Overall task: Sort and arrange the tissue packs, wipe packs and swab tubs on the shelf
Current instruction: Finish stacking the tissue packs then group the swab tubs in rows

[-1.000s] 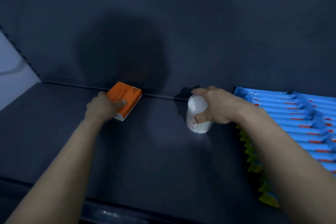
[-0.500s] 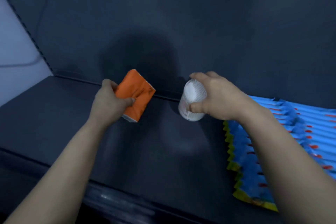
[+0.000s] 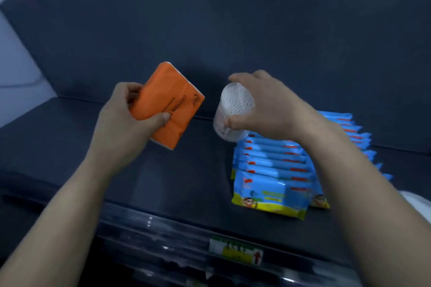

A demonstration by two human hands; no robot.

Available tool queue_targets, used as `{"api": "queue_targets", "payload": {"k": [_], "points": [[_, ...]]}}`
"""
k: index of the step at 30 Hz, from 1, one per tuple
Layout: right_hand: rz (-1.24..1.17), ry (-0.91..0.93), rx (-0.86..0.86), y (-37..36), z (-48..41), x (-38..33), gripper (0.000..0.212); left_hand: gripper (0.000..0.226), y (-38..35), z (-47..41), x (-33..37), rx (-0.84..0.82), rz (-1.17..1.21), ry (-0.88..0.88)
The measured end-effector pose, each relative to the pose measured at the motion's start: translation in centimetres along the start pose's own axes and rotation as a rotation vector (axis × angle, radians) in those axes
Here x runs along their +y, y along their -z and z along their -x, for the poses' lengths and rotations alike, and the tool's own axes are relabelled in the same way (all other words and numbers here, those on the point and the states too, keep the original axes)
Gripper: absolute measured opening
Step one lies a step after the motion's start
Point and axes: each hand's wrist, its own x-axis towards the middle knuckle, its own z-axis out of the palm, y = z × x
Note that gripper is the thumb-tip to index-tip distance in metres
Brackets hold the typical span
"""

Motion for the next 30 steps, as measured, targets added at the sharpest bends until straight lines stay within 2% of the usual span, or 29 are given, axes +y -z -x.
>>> {"api": "queue_targets", "payload": {"k": [6,14,19,24,30], "points": [[0.041,-0.222,0.115,4.4,6.7,1.8,0.083,0.051,-4.1,0.8,4.2,-0.221,0.158,-0.165],[0.195,-0.592,0.251,8.7,18.6,4.3,0.079,0.057,-11.2,5.1,10.2,-0.539,0.374,-0.336],[0.251,-0.771,0.299,11.1,25.2,6.6,0.078,0.052,-15.0,8.9,14.7,-0.672,0.398,-0.432],[0.280,-0.837,0.363,13.2,30.3,10.2,0.078,0.051,-18.4,12.5,18.7,-0.736,0.407,-0.492],[0.246,-0.823,0.357,16.7,37.1,16.3,0.079,0.051,-24.2,18.6,25.2,-0.751,0.399,-0.504]]}}
